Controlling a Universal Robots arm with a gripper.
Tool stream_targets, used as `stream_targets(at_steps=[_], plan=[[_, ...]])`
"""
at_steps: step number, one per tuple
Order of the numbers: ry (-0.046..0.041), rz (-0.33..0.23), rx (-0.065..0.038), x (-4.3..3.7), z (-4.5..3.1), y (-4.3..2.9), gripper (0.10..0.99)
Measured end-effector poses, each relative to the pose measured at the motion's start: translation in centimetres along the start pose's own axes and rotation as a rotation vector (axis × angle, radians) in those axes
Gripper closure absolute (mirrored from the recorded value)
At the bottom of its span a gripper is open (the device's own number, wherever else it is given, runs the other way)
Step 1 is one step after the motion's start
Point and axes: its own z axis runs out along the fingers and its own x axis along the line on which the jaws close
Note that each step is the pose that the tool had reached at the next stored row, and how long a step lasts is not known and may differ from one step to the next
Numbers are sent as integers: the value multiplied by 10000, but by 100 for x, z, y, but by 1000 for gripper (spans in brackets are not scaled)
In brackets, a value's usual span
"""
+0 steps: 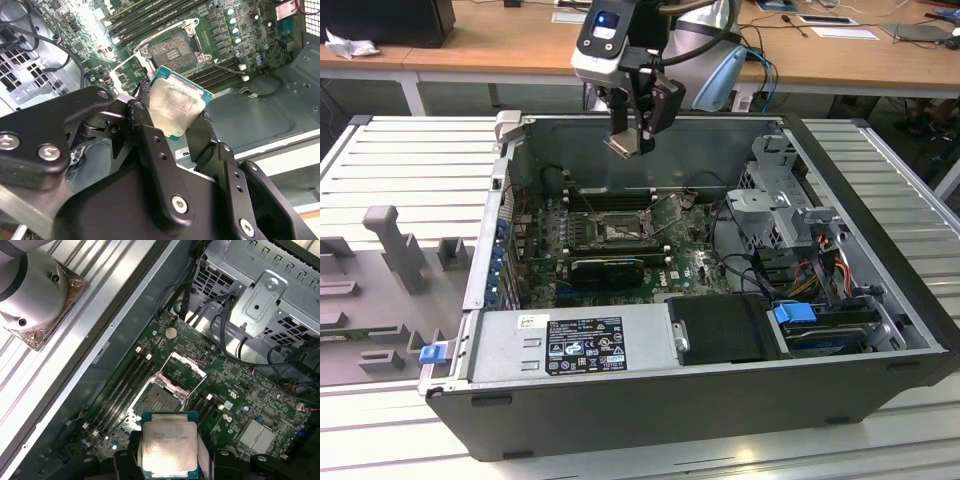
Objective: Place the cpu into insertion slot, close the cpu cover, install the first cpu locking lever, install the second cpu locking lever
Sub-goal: 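Place the cpu into insertion slot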
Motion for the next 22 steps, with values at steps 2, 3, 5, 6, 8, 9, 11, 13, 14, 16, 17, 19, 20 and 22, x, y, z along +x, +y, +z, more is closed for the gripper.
stream_targets(at_steps=[2,3,5,6,8,9,11,13,14,16,17,19,20,22], plan=[[-9,106,-2,0,0,0,557],[-15,168,-3,0,0,0,557],[-24,269,-5,0,0,0,557],[-29,324,-6,0,0,0,557],[-38,429,-9,0,0,0,557],[-43,483,-9,0,0,0,557],[-53,593,-12,0,0,0,557],[-68,765,-15,0,1,0,557],[-76,853,-17,0,1,0,557],[-88,989,-19,0,1,0,557],[-93,1044,-20,0,1,0,557],[-102,1142,-22,0,1,0,557],[-106,1192,-23,0,1,0,557],[-116,1295,-25,0,1,0,557]])
